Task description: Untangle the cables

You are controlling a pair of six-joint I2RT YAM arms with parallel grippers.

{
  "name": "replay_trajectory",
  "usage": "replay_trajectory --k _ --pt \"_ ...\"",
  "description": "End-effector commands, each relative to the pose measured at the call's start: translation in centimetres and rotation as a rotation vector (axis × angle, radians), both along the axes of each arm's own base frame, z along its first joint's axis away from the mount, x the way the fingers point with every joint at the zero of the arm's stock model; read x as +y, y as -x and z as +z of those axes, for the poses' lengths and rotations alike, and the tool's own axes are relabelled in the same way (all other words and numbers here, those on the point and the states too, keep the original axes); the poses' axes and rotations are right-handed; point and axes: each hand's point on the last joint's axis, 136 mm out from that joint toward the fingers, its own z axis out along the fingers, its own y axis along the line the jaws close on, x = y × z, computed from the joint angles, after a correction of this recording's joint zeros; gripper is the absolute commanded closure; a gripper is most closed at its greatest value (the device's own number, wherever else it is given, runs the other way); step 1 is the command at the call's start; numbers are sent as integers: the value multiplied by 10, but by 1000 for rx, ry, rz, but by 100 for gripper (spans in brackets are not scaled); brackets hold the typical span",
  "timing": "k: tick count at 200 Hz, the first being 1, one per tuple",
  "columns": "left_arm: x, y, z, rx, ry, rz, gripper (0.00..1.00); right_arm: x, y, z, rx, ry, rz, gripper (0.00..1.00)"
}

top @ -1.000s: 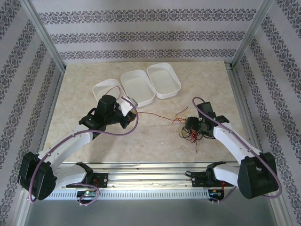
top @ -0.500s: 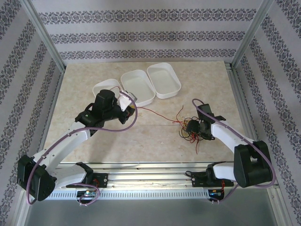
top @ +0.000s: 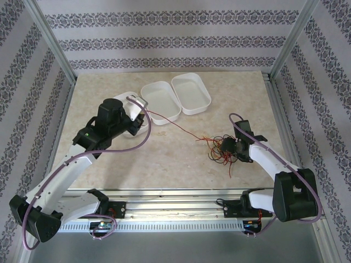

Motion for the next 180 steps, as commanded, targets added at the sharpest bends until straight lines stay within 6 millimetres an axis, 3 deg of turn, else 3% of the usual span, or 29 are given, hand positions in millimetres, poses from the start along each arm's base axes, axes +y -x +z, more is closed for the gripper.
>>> replay_trajectory --k 1,112,180 --pt "24 -2 20 -49 -40 83 100 -10 7 -3 17 35 -21 16" --pt "52 -18 102 -235 -49 205 100 -10 4 4 -8 32 -10 17" --pt "103 -32 171 -382 -60 436 100 -12 3 7 -23 53 7 18"
